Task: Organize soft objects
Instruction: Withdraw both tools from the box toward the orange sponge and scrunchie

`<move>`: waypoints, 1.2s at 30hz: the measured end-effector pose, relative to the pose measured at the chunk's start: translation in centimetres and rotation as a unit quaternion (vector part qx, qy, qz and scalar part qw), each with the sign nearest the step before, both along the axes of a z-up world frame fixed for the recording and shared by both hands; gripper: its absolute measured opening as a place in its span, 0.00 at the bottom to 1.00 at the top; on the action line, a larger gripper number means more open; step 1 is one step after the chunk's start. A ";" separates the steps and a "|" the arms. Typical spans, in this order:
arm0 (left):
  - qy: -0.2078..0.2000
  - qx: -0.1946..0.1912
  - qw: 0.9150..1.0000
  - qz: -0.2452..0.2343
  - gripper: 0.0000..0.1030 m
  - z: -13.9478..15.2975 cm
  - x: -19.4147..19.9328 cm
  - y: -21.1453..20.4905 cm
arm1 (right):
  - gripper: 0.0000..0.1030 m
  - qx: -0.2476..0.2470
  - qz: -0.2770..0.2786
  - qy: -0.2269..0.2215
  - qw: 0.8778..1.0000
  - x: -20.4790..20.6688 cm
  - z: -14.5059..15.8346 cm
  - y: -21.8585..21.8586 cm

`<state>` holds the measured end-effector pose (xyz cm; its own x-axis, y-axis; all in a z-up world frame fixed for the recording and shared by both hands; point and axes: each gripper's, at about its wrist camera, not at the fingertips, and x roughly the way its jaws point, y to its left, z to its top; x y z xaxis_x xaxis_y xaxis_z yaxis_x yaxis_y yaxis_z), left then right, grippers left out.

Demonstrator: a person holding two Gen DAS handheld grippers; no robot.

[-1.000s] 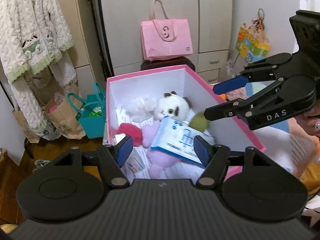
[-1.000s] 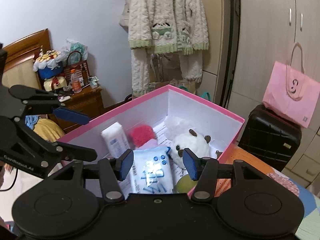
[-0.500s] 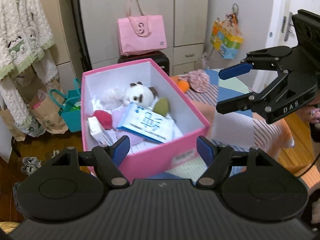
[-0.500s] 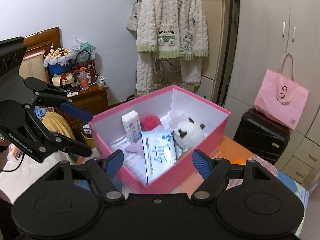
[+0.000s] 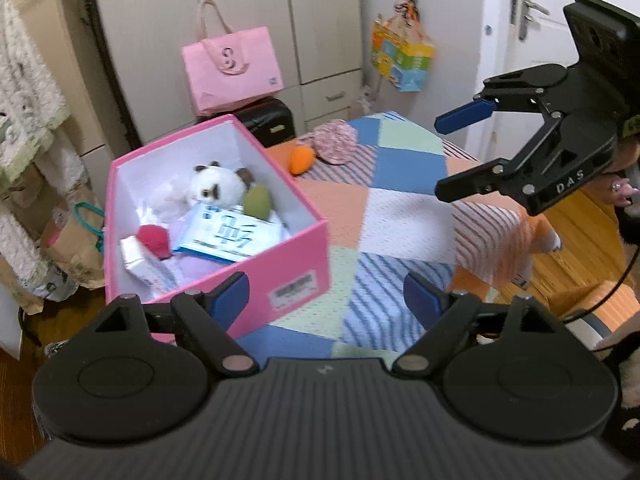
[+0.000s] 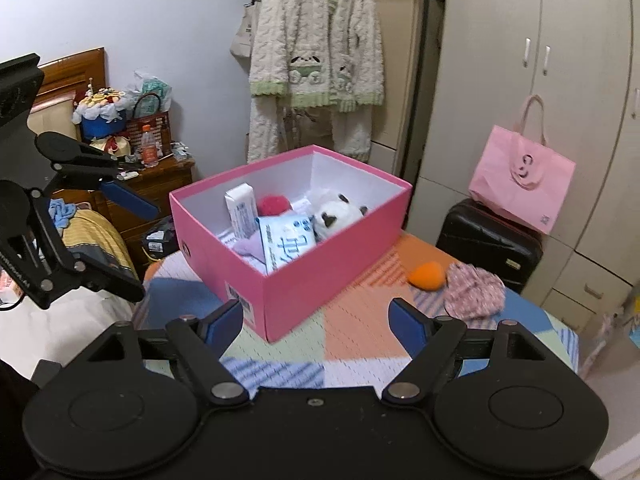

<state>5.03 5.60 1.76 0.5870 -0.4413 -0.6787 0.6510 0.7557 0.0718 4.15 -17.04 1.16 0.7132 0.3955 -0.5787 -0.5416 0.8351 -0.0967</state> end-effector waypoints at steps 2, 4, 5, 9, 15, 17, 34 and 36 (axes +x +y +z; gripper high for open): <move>0.003 0.006 1.000 -0.009 0.82 -0.4 -0.5 -0.9 | 0.81 0.000 -0.005 0.001 1.000 -0.4 -0.4 -0.6; 0.005 0.015 1.000 -0.017 0.83 -0.7 -0.7 -1.9 | 0.81 -0.001 -0.009 0.000 1.000 -0.9 -0.8 -1.4; 0.006 0.019 1.000 -0.021 0.83 -0.9 -0.8 -2.4 | 0.82 -0.001 -0.012 -0.002 1.000 -1.1 -1.0 -1.7; 0.009 0.029 0.999 -0.040 0.83 -1.5 -0.9 -4.5 | 0.84 0.005 -0.024 -0.008 1.000 -1.6 -1.7 -3.4; 0.011 0.021 0.998 -0.063 0.83 -2.0 -0.6 -7.5 | 0.84 0.022 -0.040 -0.008 0.999 -1.0 -2.6 -6.3; 0.014 0.010 0.998 -0.064 0.83 -2.0 -0.2 -8.4 | 0.85 0.027 -0.045 -0.015 0.999 -0.9 -3.0 -7.2; -0.030 -0.114 0.993 0.022 0.93 -5.3 7.4 -14.3 | 0.87 0.079 -0.101 -0.086 0.988 4.1 -4.4 -12.7; -0.050 -0.122 0.990 0.043 0.94 -5.8 8.3 -15.0 | 0.87 0.076 -0.107 -0.090 0.987 5.3 -4.5 -13.0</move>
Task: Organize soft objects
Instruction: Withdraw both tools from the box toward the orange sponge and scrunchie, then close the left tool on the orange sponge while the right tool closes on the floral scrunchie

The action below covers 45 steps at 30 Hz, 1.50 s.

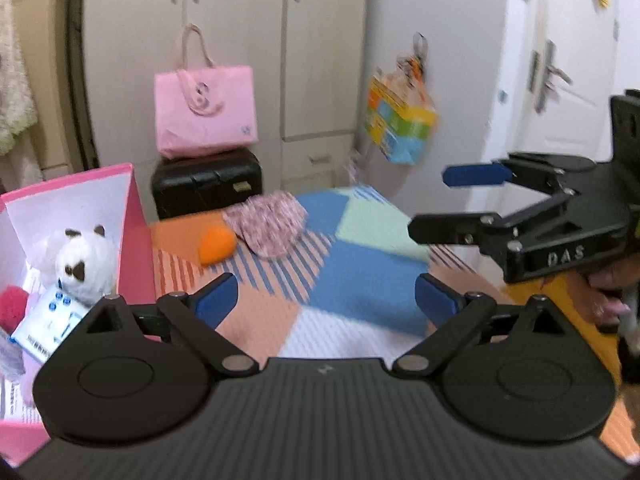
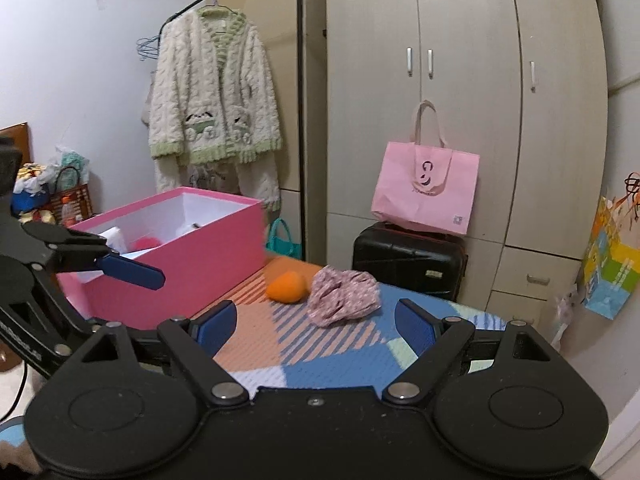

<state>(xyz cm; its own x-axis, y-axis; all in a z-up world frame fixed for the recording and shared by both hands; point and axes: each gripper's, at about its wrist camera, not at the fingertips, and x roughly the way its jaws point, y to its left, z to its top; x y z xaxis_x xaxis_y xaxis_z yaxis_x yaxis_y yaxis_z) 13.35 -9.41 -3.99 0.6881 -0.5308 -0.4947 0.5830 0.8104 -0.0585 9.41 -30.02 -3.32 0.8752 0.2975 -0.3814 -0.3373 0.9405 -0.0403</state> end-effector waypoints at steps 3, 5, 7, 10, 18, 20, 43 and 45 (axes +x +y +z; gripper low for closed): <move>-0.026 -0.009 0.999 0.032 0.94 -0.6 1.2 -1.1 | 0.87 0.006 0.000 0.004 1.000 1.9 -0.1 -0.6; -0.027 -0.014 0.998 0.049 0.94 -1.0 2.4 -1.8 | 0.87 0.020 0.003 0.012 1.000 3.4 0.0 -1.1; -0.028 -0.017 0.997 0.065 0.94 -1.2 3.6 -2.3 | 0.87 0.034 0.006 0.017 0.999 5.0 0.1 -1.7; -0.039 -0.012 0.994 0.103 0.94 -1.4 5.3 -2.9 | 0.87 0.051 0.006 0.023 0.998 7.5 0.3 -2.7; -0.003 -0.026 0.984 0.179 0.91 -2.5 11.0 -3.4 | 0.86 0.070 0.021 0.059 0.996 14.5 -1.1 -3.8; 0.024 -0.024 0.981 0.189 0.89 -3.0 12.5 -3.4 | 0.86 0.061 0.027 0.071 0.995 15.9 -2.1 -3.6; 0.118 -0.013 0.963 0.244 0.64 -6.6 17.8 -3.6 | 0.88 -0.130 0.126 0.067 0.981 19.9 -7.6 2.3; 0.123 -0.015 0.961 0.246 0.64 -7.0 18.0 -3.6 | 0.88 -0.129 0.125 0.071 0.981 20.3 -8.1 2.4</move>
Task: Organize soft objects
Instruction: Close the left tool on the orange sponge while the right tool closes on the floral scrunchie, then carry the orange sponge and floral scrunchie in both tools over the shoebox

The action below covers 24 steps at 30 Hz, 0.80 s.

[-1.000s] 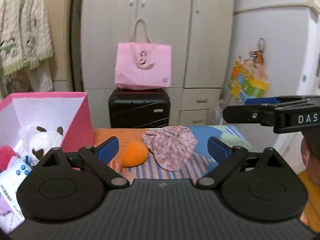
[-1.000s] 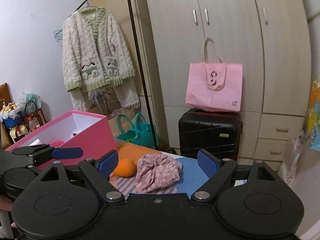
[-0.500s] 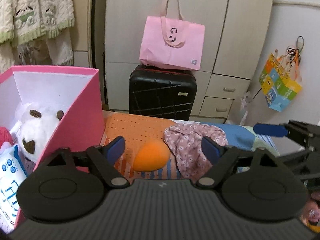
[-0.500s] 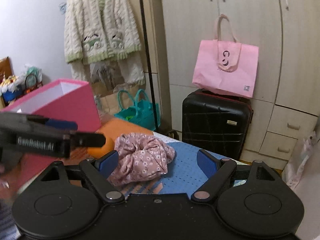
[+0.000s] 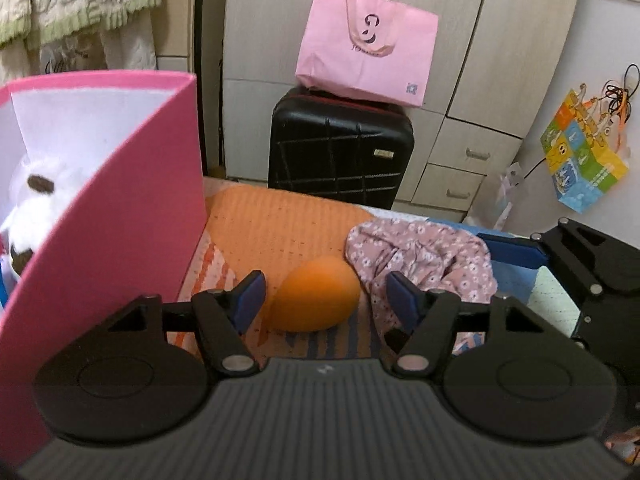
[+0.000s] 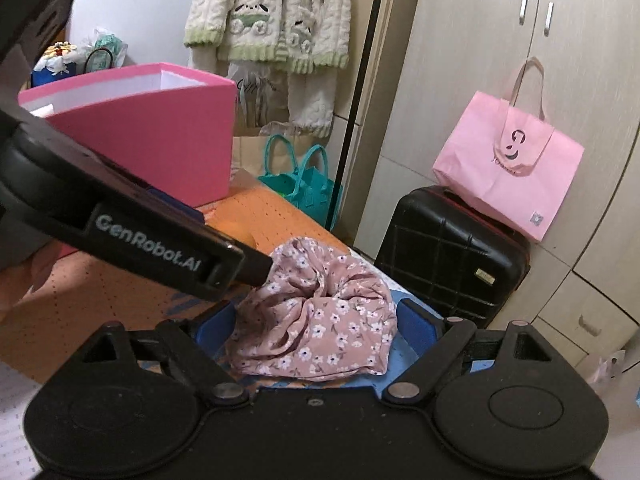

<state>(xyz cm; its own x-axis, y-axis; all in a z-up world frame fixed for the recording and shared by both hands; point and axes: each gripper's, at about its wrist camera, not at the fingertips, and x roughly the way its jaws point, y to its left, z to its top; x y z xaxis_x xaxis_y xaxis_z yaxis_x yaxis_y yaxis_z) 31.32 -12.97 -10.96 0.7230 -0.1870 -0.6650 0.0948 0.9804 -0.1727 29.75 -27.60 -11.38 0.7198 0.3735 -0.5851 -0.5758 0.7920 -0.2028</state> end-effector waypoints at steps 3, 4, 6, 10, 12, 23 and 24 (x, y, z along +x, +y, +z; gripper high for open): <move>0.006 -0.006 1.000 0.002 0.64 -0.5 0.1 0.1 | 0.88 0.008 -0.004 0.007 1.000 0.4 -0.5 -0.3; 0.008 -0.009 1.000 0.004 0.64 -0.7 0.2 0.3 | 0.87 0.012 -0.004 0.008 1.000 0.5 -0.6 -0.4; 0.010 -0.012 1.000 0.004 0.62 -0.9 0.2 0.4 | 0.85 0.021 -0.006 0.008 1.000 0.5 -0.8 -0.7; 0.008 -0.010 1.000 0.006 0.47 -1.0 0.2 0.5 | 0.54 0.032 -0.010 0.007 0.999 0.2 -0.8 -1.0; 0.007 -0.011 1.000 0.005 0.46 -1.0 0.1 0.6 | 0.44 0.031 -0.015 0.014 0.999 0.1 -0.9 -1.0; 0.000 -0.014 1.000 -0.008 0.43 -0.9 -0.7 0.6 | 0.27 0.017 -0.068 0.017 0.997 -2.1 -0.4 -0.8; -0.001 -0.015 1.000 -0.010 0.43 -0.9 -0.8 0.6 | 0.27 0.022 -0.079 0.020 0.996 -2.3 -0.3 -0.9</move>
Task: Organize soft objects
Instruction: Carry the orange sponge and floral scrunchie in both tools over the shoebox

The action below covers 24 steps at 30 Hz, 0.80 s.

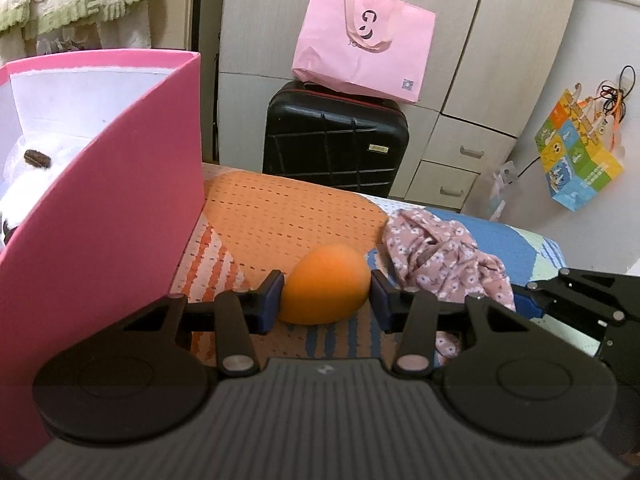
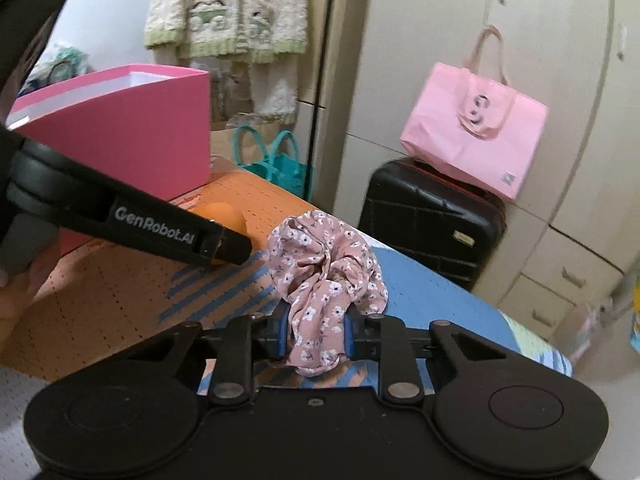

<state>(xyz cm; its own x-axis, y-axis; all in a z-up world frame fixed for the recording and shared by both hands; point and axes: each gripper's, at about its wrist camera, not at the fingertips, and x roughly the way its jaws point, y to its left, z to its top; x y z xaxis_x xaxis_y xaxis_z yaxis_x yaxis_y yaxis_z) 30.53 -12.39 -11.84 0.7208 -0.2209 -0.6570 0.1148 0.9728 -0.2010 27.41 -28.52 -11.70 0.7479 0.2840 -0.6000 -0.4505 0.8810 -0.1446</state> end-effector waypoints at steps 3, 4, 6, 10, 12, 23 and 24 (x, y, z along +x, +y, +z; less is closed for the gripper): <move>-0.002 -0.003 1.000 -0.005 0.43 0.1 -0.4 0.1 | 0.27 0.019 -0.018 0.006 1.000 -0.6 0.4 -0.5; -0.003 -0.004 1.000 -0.007 0.43 0.2 -0.5 0.1 | 0.27 0.022 -0.024 0.007 0.999 -0.7 0.4 -0.7; -0.002 -0.007 1.000 -0.010 0.43 0.3 -0.8 0.2 | 0.27 0.028 -0.036 0.008 0.999 -1.2 0.5 -0.9; -0.003 -0.013 1.000 -0.015 0.43 0.4 -1.6 0.3 | 0.27 0.045 -0.056 0.013 0.997 -2.1 0.8 -1.3; -0.002 -0.017 1.000 -0.019 0.43 0.5 -2.0 0.4 | 0.27 0.050 -0.063 0.012 0.997 -2.8 0.9 -1.4; 0.001 -0.028 0.998 -0.051 0.43 0.8 -5.1 0.5 | 0.27 0.087 -0.103 0.023 0.991 -5.9 1.0 -2.1; 0.000 -0.029 0.998 -0.055 0.43 0.8 -5.5 0.5 | 0.27 0.090 -0.109 0.025 0.990 -6.2 1.0 -2.2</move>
<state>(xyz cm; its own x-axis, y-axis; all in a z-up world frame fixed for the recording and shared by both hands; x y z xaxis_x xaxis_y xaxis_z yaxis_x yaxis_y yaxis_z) 25.06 -11.85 -11.00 0.6899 -0.3356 -0.6414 0.2201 0.9413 -0.2559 21.17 -30.75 -10.69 0.7734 0.2260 -0.5922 -0.2503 0.9673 0.0422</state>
